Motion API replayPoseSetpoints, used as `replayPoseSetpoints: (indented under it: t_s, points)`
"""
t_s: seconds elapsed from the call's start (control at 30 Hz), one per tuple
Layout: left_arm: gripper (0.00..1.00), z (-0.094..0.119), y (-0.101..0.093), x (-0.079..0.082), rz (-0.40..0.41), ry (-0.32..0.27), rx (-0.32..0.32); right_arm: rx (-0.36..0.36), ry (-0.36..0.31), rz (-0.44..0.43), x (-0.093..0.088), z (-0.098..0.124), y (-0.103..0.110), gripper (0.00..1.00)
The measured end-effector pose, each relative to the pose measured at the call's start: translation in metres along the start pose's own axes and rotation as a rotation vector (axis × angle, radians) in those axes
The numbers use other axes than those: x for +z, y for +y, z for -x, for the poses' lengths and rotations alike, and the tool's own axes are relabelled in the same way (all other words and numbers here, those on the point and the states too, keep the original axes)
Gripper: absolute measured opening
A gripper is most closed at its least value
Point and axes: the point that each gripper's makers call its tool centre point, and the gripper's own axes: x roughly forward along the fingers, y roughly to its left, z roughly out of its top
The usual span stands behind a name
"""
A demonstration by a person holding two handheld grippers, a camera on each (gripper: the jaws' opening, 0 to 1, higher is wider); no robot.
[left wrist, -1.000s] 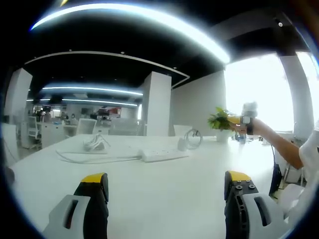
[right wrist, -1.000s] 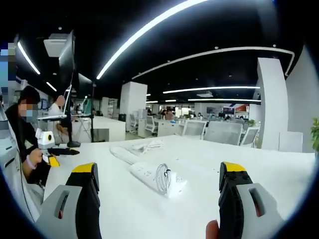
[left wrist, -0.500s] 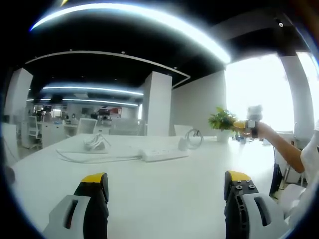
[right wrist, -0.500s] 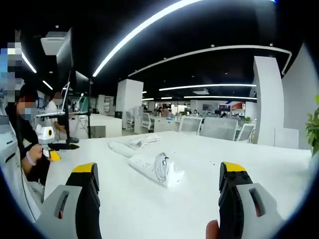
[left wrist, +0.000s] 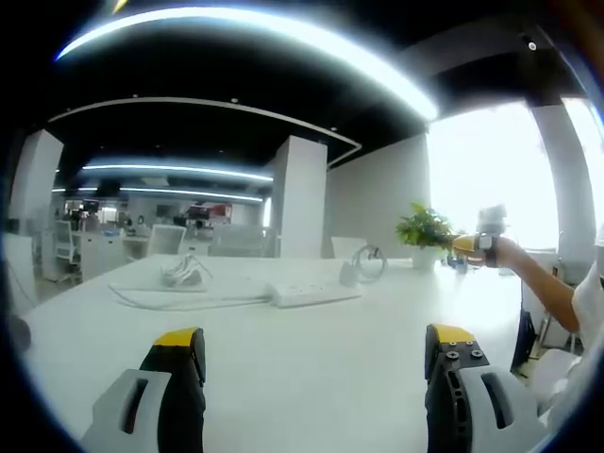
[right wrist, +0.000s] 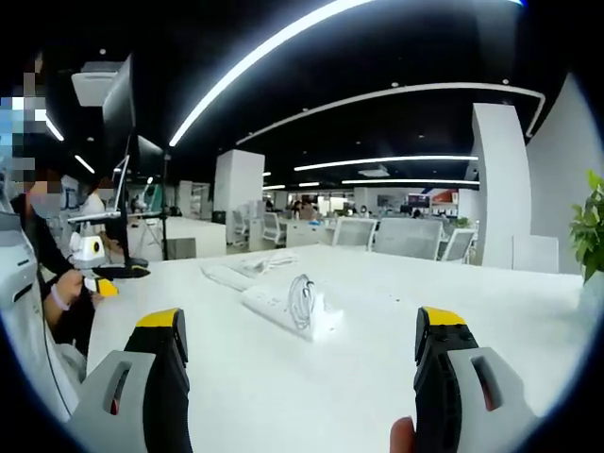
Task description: Straighten the power strip on the desk, plug the charger into it
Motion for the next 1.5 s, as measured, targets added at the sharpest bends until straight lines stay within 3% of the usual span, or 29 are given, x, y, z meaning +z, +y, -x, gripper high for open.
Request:
replayPoseSetpoints:
  t_s: [0.6, 1.5]
  points:
    - [0.99, 0.002, 0.007, 0.0, 0.007, -0.003, 0.008, -0.028, 0.01, -0.037, -0.02, 0.016, 0.018, 1.0]
    - [0.99, 0.001, 0.008, -0.003, 0.015, -0.001, 0.017, -0.074, 0.013, -0.044, -0.034, 0.03, 0.039, 1.0]
